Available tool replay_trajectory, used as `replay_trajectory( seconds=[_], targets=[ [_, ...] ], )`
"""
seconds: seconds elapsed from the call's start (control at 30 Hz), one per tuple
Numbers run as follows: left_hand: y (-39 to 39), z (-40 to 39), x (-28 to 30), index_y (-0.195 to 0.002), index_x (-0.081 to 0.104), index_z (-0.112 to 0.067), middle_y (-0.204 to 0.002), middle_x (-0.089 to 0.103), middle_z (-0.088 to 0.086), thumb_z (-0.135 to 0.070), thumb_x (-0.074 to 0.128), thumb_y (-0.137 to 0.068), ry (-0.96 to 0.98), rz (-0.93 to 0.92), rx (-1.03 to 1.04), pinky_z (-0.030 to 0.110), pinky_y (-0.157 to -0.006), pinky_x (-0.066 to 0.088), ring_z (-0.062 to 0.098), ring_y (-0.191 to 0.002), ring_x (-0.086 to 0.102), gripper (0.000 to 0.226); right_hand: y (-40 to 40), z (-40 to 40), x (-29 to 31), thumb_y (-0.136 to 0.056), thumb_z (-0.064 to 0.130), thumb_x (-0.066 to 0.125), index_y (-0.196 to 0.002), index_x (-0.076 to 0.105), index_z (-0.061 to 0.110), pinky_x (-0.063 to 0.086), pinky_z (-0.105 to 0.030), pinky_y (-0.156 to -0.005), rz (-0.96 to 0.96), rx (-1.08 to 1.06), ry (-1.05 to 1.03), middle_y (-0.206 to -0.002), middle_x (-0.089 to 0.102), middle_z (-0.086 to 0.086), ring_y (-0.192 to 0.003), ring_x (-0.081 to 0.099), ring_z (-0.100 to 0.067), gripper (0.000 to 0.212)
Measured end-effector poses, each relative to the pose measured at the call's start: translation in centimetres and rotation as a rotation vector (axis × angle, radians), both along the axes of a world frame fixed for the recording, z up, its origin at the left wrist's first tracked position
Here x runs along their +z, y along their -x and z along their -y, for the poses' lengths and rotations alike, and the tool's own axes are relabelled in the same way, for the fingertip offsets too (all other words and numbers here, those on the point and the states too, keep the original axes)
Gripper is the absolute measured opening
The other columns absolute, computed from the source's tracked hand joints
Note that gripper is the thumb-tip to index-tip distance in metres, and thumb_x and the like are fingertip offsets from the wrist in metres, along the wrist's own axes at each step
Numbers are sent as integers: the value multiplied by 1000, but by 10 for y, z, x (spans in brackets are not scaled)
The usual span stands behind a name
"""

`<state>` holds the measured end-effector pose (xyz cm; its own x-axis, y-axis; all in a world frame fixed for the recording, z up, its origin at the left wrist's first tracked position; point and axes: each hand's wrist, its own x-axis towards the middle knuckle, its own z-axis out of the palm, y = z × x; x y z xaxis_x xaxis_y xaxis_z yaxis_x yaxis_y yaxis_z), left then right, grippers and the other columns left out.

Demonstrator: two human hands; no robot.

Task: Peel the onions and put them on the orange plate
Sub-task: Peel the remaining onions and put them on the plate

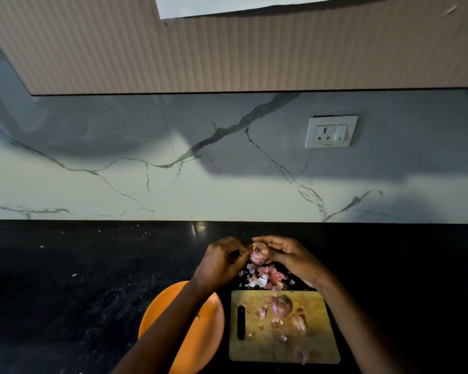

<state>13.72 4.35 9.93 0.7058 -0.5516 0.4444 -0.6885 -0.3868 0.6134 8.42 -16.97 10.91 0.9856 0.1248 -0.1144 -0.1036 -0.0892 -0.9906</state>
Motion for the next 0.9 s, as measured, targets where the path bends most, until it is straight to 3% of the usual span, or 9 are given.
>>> replay_trajectory(
  seconds=[0.07, 0.17, 0.27, 0.4, 0.5, 0.6, 0.77, 0.9],
  targets=[
    [0, 2, -2, -85, 72, -11, -85, 70, -1, -38, 61, -89, 30, -31, 12, 37, -66, 55, 10, -76, 66, 29, 1, 0, -2, -96, 9, 64, -130, 64, 13, 55, -23, -88, -7, 0, -13, -120, 73, 1, -111, 70, -17, 34],
    [-1, 4, -1, -91, 76, -14, -88, 72, -5, -40, 66, -90, 89, -114, 56, 36, -69, 56, 7, -79, 68, 27, 2, 1, -2, -94, 18, 65, -129, 64, 16, 54, -29, -96, 11, -31, -29, -123, 72, 0, -115, 68, -17, 35],
    [-5, 5, 1, -97, 79, -18, -93, 74, -7, -26, 72, -92, 90, -189, 43, 34, -74, 57, 6, -84, 69, 12, 4, 3, -1, -93, 22, 64, -129, 65, 18, 52, -25, -90, 7, -38, -47, -124, 71, -1, -117, 66, -16, 36],
    [-4, 4, 1, -101, 79, -20, -96, 74, -6, -24, 76, -88, 102, -231, 7, 33, -76, 58, 8, -87, 70, 14, 5, 4, 1, -89, 28, 65, -128, 65, 20, 52, -26, -91, 5, -33, -68, -124, 72, -1, -117, 66, -18, 40],
    [-3, 4, 2, -100, 79, -17, -95, 73, -4, -34, 73, -88, 81, -210, 1, 31, -74, 58, 7, -85, 69, 22, 6, 3, 3, -88, 26, 66, -127, 65, 19, 54, -24, -89, 0, -19, -78, -120, 73, 1, -110, 70, -22, 40],
    [1, 5, 3, -93, 79, -13, -90, 73, -3, -46, 66, -85, 118, -189, 20, 25, -70, 56, 7, -80, 69, 36, 5, 2, 3, -88, 24, 67, -126, 65, 20, 54, -24, -91, 19, -33, -57, -121, 73, 2, -114, 68, -15, 38],
    [7, 12, -5, -86, 70, -9, -89, 68, -2, -15, 77, -84, 150, -149, 111, 14, -68, 51, 8, -81, 66, 9, 2, -2, -1, -88, 24, 69, -124, 66, 25, 53, -29, -100, 60, -73, -6, -121, 72, 5, -118, 65, -11, 36],
    [9, 15, -6, -86, 66, -11, -89, 66, -1, -15, 76, -83, 157, -157, 159, 20, -66, 51, 11, -80, 63, 11, 0, -6, -2, -93, 18, 67, -124, 65, 25, 52, -30, -101, 79, -80, 11, -121, 73, 4, -117, 66, -10, 32]
  ],
)
